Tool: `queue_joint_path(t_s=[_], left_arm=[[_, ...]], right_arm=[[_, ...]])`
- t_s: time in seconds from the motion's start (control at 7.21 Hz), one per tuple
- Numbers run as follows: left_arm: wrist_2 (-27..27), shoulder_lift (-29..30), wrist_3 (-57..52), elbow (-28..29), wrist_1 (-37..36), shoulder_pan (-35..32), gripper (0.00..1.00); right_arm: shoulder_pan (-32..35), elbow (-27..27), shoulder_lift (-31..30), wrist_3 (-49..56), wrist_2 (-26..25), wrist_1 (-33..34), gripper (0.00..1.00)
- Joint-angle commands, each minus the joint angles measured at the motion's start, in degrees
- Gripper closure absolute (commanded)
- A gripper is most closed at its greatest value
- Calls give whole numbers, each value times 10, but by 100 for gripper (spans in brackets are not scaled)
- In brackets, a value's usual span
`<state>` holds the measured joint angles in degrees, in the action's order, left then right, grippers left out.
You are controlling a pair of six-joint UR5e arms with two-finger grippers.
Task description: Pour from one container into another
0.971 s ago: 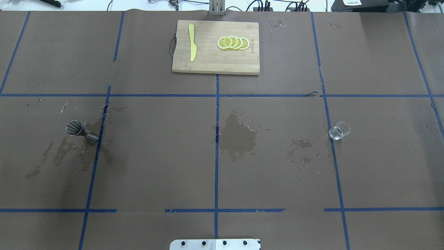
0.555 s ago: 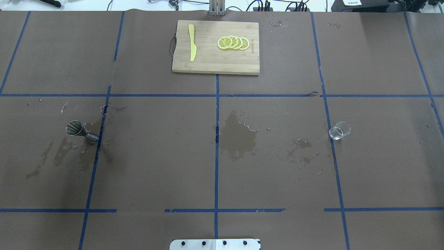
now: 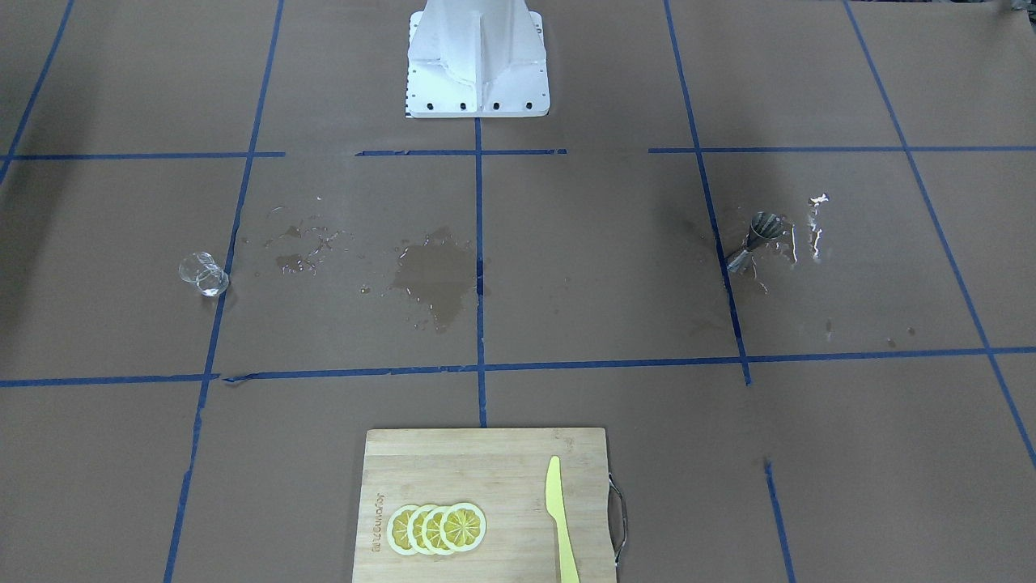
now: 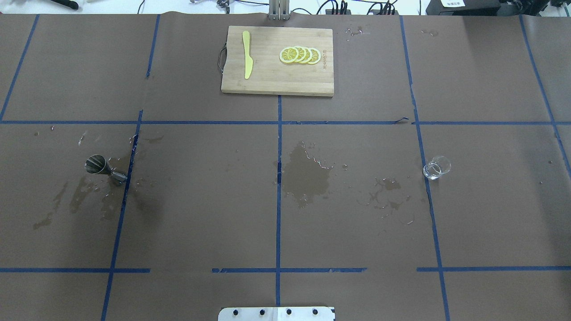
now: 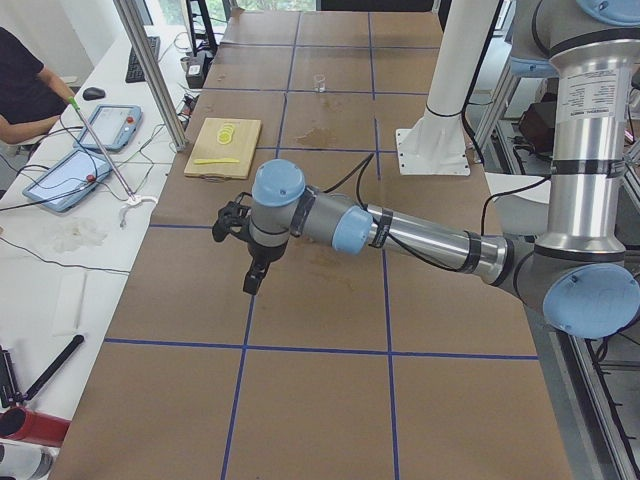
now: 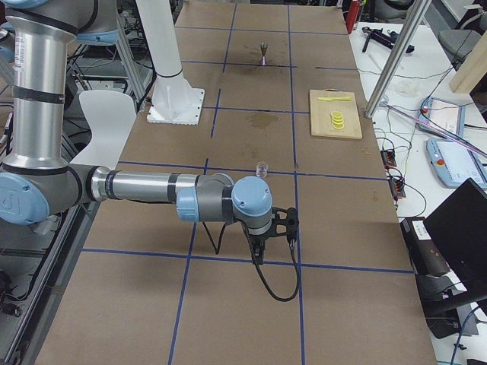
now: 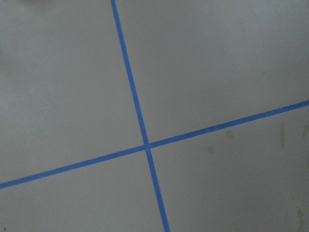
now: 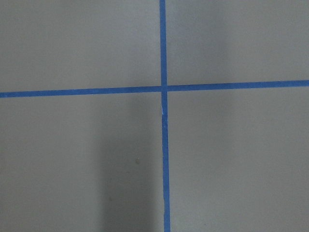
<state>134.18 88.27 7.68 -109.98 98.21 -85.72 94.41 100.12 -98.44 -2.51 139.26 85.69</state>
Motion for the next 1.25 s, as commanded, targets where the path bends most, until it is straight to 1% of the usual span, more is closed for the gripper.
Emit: queue_joint_path(t_s=[0.0, 0.14, 0.28, 0.42, 0.55, 0.69, 0.83, 0.97, 1.11], left_arm=[[-10, -17, 193, -124, 8, 92, 0], [-84, -22, 261, -172, 15, 142, 0], [-151, -27, 368, -190, 37, 222, 0], [-218, -58, 482, -196, 105, 305, 0], [-287, -116, 550, -197, 197, 372, 0], [-341, -162, 585, -197, 264, 417, 0], [-428, -167, 655, -196, 269, 496, 0], [-520, -169, 729, -192, 266, 587, 0], [-584, -169, 787, -190, 261, 649, 0]], right_arm=[[0, 6, 4, 0, 4, 0, 0], [0, 7, 1, 0, 3, -2, 0], [-1, 8, 4, -1, 6, 1, 0], [-5, 9, 7, -1, 7, 3, 0], [-6, 10, 8, -7, 17, 4, 0], [-9, 17, 8, -32, 31, 2, 0], [-24, 38, 8, -50, 29, 4, 0], [-26, 54, 7, -94, 29, 5, 0], [-37, 91, 5, -129, 25, 5, 0]])
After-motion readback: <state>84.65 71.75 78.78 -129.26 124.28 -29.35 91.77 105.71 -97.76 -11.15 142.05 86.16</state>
